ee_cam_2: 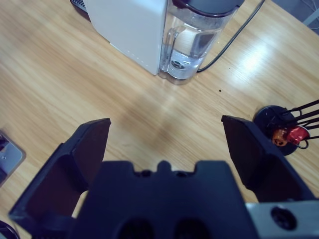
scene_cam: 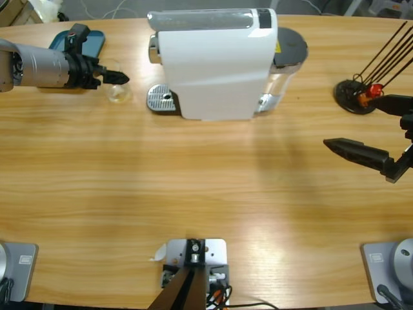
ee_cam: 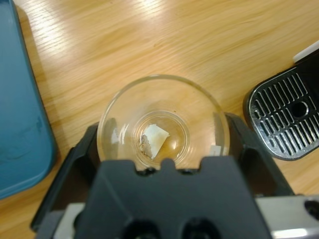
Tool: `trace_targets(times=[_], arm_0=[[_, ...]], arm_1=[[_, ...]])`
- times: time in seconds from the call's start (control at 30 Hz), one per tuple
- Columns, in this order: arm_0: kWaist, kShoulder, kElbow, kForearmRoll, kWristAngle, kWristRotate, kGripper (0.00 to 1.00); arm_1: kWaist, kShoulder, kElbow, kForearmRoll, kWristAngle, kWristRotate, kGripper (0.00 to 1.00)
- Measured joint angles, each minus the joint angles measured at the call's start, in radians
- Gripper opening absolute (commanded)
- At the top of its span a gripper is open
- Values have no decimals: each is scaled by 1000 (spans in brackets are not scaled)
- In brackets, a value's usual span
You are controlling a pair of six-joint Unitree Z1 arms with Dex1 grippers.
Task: Pour coffee
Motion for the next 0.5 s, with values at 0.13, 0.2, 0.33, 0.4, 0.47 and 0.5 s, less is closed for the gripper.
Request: trace_targets(times=[0.13, 0.2, 0.33, 0.4, 0.47, 0.5], arm_0=[[2, 1, 0, 0, -9, 0, 0], [2, 1, 0, 0, -24, 0, 0], [1, -25, 0, 33, -66, 5, 0], [-1, -65, 0, 84, -90, 20, 0], [-11, -112, -5, 139, -118, 42, 0], [-19, -131, -14, 170, -129, 51, 0]], arm_1=[[-1, -1, 6, -12, 0, 0, 1000], [-1, -2, 10, -16, 0, 0, 1000], [-1, -3, 19, -21, 0, 0, 1000], [-1, -3, 20, -24, 0, 0, 1000], [-1, -3, 21, -27, 0, -2, 1000], [-1, -3, 21, -28, 0, -2, 1000]])
